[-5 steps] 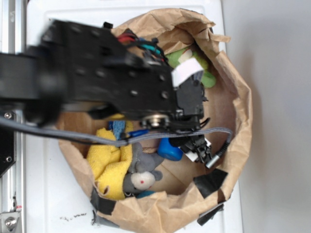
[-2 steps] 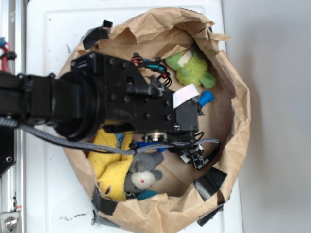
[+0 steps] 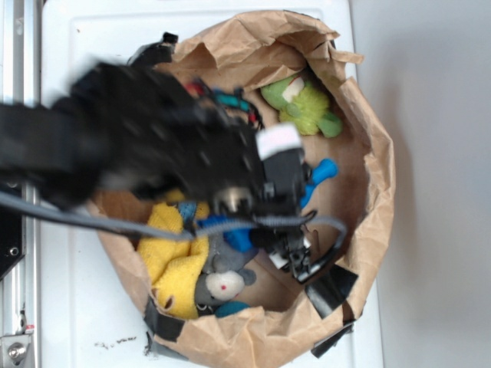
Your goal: Grab the blue bottle.
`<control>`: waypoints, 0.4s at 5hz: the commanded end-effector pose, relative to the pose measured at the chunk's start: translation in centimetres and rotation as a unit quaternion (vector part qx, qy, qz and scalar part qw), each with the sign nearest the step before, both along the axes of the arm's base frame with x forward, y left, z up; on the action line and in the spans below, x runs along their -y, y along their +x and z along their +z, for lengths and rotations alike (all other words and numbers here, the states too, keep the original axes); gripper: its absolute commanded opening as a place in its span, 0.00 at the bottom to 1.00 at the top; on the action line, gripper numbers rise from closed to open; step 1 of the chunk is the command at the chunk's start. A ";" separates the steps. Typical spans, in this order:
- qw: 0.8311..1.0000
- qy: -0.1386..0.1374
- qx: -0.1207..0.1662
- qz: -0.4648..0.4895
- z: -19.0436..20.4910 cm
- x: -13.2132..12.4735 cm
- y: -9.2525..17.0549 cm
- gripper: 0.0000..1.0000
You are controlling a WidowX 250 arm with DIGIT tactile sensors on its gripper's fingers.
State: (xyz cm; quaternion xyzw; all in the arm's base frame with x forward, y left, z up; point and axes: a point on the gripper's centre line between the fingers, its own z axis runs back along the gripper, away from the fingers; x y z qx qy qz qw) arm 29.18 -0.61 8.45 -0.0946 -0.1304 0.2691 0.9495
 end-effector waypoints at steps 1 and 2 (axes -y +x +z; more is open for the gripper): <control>0.989 -0.006 -0.060 -0.137 10.6 -4.0 -1.3 0.00; 0.985 0.017 -0.092 -0.148 11.9 -4.7 -3.3 0.00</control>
